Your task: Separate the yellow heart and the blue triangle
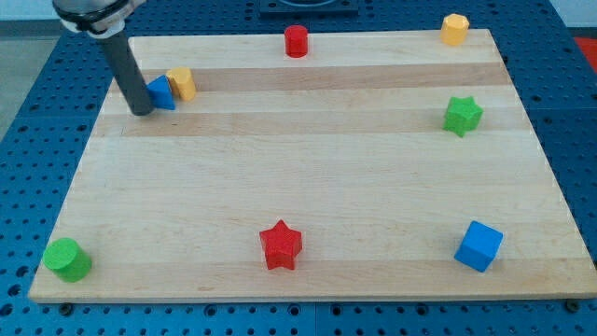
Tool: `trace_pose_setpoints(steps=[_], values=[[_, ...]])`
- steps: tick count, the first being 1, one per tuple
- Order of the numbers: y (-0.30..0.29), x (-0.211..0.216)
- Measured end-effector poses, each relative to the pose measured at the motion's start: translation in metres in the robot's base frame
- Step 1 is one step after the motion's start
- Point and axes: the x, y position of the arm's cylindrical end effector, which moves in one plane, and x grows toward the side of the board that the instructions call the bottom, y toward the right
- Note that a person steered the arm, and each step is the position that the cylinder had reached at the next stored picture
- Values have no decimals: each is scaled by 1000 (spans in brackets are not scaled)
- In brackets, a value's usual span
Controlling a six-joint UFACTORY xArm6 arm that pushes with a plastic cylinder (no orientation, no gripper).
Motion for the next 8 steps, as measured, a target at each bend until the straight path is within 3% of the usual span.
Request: trace_pose_setpoints(steps=[2,3,6,8], values=[[31,22],[59,3],[25,-7],[24,20]])
